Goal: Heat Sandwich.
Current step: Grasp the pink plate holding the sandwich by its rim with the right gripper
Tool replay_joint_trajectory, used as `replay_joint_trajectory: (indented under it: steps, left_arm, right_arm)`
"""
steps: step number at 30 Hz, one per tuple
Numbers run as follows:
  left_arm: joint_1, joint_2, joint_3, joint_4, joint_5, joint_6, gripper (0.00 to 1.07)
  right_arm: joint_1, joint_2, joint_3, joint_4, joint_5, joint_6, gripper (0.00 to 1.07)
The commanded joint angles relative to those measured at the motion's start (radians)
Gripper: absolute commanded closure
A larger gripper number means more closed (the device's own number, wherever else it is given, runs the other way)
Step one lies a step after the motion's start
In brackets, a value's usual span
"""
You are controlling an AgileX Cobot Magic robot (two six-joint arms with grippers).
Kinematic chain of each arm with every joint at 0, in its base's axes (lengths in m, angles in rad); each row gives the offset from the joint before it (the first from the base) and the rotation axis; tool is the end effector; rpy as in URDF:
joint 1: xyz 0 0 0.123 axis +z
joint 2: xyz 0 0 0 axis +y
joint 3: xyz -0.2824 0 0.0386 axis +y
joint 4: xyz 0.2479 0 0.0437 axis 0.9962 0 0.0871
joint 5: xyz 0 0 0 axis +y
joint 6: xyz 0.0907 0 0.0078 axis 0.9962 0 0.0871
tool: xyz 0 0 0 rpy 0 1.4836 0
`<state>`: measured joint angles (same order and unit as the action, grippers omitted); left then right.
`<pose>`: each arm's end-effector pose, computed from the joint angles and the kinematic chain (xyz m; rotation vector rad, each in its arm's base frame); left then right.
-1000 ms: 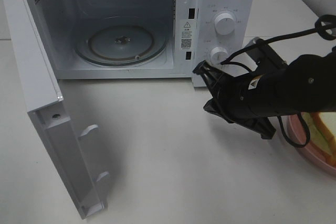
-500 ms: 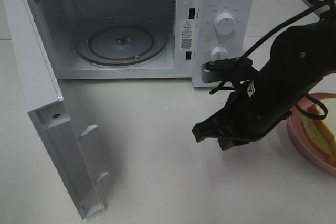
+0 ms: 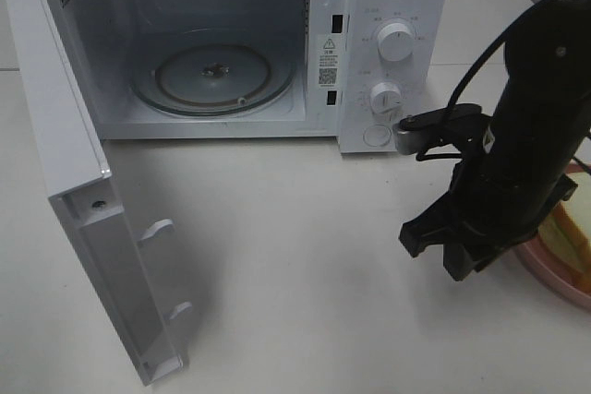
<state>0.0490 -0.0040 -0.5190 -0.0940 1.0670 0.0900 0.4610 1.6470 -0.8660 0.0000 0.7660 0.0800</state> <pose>-0.0078 -0.0079 0.2822 0.0475 2.0236 -0.0242 0.2479 0.1231 0.1677 -0.5745 2.9794 0.0450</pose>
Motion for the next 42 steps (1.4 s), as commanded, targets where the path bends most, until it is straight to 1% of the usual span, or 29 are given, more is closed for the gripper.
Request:
replay_joint_trajectory:
  steps: [1,2,3,5,6,7,9,11,12,16,23,27,32,36,42]
  left_arm:
    - [0.000,-0.019,-0.002,0.001,-0.002,-0.004,0.06]
    - [0.000,-0.019,-0.002,0.000,-0.002,-0.004,0.06]
    - [0.000,-0.019,-0.002,0.000,-0.002,-0.004,0.06]
    - [0.000,-0.019,-0.002,0.000,-0.002,-0.004,0.06]
    - [0.000,-0.019,-0.002,0.000,-0.002,-0.004,0.06]
    - [0.000,-0.019,-0.002,0.000,-0.002,-0.004,0.06]
    - [0.000,-0.019,-0.002,0.000,-0.002,-0.004,0.06]
    - [0.000,-0.019,-0.002,0.000,-0.002,-0.004,0.06]
    - [0.000,-0.019,-0.002,0.000,-0.002,-0.004,0.06]
    - [0.000,-0.019,-0.002,0.000,-0.002,-0.004,0.06]
    - [0.000,-0.019,-0.002,0.000,-0.002,-0.004,0.06]
    - [0.000,-0.019,-0.002,0.000,-0.002,-0.004,0.06]
    - [0.000,-0.019,-0.002,0.000,-0.002,-0.004,0.06]
    - [0.000,-0.019,-0.002,0.000,-0.002,-0.004,0.06]
    - [0.000,-0.019,-0.002,0.000,-0.002,-0.004,0.06]
  right_arm:
    - [-0.041,-0.071,-0.004,0.000,0.032,-0.060,0.46]
    - [-0.052,-0.088,-0.004,-0.005,0.032,-0.068,0.39]
    - [-0.052,-0.088,-0.004,-0.005,0.032,-0.068,0.39]
    - [-0.076,-0.117,-0.004,-0.023,0.036,-0.080,0.22]
    - [-0.100,-0.137,-0.004,-0.042,0.052,-0.080,0.11]
    - [-0.100,-0.137,-0.004,-0.042,0.052,-0.080,0.11]
    - [-0.126,-0.144,-0.004,-0.067,0.080,-0.080,0.05]
    - [-0.158,-0.144,-0.004,-0.089,0.108,-0.080,0.06]
    - [-0.158,-0.144,-0.004,-0.089,0.108,-0.080,0.06]
    - [-0.192,-0.144,-0.004,-0.091,0.072,-0.064,0.09]
    - [-0.192,-0.112,-0.004,-0.106,0.055,-0.020,0.11]
    - [-0.192,-0.078,-0.004,-0.137,0.014,0.028,0.13]
    - [-0.192,-0.023,-0.002,-0.129,-0.013,0.032,0.14]
    - [-0.192,-0.004,0.016,-0.129,-0.051,0.032,0.15]
    - [-0.192,0.017,0.084,-0.160,-0.157,0.066,0.16]
